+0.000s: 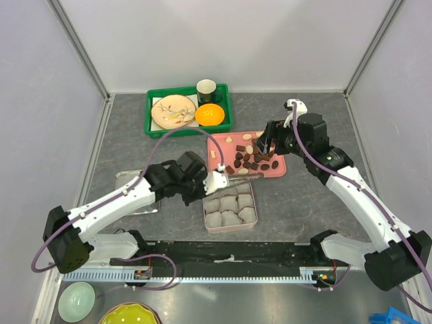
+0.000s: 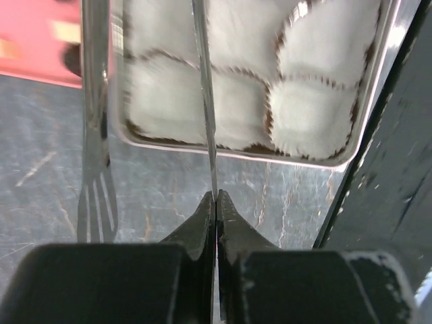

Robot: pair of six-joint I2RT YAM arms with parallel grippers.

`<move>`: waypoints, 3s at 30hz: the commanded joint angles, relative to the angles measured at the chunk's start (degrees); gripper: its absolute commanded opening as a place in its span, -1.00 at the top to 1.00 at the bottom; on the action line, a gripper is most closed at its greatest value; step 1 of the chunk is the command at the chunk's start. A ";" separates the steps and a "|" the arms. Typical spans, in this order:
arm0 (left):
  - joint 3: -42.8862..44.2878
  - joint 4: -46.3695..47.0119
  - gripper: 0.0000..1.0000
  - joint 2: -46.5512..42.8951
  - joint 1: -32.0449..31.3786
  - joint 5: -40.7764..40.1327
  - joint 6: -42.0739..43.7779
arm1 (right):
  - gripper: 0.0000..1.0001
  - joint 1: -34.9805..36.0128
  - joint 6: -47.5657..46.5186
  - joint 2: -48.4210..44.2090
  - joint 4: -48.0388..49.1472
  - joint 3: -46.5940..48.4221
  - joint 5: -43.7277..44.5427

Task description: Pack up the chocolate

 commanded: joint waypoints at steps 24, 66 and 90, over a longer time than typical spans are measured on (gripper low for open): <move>23.25 -16.09 0.97 -1.87 32.75 58.03 0.34 | -0.96 -4.26 34.21 -9.44 75.32 -22.44 -40.18; 23.17 -15.32 0.97 1.92 26.25 62.43 -2.19 | -0.85 10.68 25.08 4.09 80.81 -17.27 -29.55; 22.82 -12.42 0.54 -2.39 26.25 53.04 -4.48 | 0.60 10.68 13.22 -4.52 57.08 -13.67 -27.35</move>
